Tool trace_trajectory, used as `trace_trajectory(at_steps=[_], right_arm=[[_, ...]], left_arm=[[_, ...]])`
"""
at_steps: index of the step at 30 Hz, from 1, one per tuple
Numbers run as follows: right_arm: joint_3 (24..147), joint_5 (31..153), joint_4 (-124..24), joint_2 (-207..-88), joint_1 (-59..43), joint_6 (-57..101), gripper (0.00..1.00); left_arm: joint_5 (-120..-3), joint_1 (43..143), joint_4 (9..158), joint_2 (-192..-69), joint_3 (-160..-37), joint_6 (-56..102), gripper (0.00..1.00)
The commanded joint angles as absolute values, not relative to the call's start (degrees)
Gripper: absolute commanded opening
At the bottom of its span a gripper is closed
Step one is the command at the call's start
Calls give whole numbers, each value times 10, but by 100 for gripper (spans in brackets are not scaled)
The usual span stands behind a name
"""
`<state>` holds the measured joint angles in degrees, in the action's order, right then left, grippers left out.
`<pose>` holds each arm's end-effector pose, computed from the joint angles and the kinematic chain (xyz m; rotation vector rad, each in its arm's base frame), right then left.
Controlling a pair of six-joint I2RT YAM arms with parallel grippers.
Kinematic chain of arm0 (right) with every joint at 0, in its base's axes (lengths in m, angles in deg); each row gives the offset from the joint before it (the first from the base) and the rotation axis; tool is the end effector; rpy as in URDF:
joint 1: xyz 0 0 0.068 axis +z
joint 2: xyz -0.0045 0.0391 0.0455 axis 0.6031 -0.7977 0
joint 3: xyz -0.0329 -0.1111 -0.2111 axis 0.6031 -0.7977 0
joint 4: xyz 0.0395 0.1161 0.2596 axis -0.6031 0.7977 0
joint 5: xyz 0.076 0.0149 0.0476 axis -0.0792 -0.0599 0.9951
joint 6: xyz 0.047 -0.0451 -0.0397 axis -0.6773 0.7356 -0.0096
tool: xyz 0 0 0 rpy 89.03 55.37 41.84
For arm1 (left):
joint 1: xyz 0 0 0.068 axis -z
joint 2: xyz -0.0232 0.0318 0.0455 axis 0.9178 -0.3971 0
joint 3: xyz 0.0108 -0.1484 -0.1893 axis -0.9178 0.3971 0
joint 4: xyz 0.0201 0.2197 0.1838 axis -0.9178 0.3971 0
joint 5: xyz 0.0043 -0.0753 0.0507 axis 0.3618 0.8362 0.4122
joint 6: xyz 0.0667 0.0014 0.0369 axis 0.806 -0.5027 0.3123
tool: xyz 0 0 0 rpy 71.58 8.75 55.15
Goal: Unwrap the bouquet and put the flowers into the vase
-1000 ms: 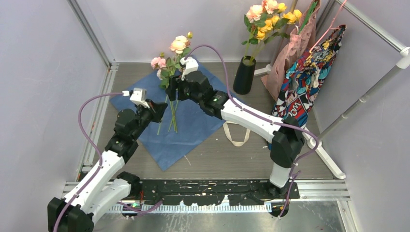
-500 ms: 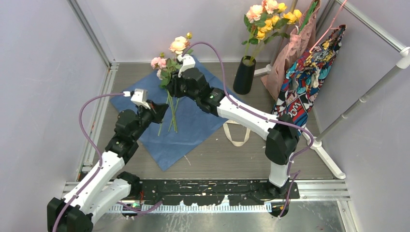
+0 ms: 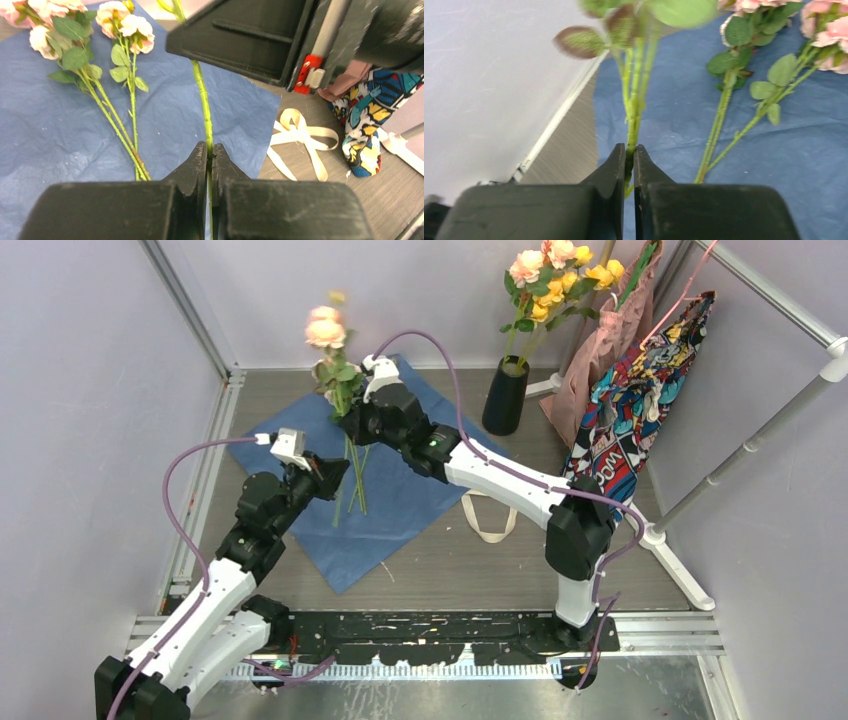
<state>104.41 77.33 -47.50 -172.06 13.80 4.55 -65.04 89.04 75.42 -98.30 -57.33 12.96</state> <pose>0.3188 0.3795 0.3057 -0.3457 1.8668 0.8046 0.2463 -0.1076 0.2678 0.0749 1.6458 -0.6656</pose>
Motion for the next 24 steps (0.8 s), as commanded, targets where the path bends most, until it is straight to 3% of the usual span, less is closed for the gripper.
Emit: trace_trajectory(at_steps=[1, 18, 20, 21, 24], right_arm=[[1044, 771, -502, -1710, 140, 54, 1], [937, 706, -486, -1504, 140, 123, 1], [930, 682, -481, -1488, 140, 142, 1], [930, 671, -479, -1483, 140, 151, 1], [941, 627, -467, -1481, 138, 191, 1]], left_arm=[[-653, 894, 717, -977, -578, 142, 0], [-694, 894, 733, -1009, -586, 124, 3], [-689, 894, 730, -1008, -586, 122, 12], [-687, 894, 729, -1006, -585, 120, 22], [-683, 894, 728, -998, -585, 114, 62]])
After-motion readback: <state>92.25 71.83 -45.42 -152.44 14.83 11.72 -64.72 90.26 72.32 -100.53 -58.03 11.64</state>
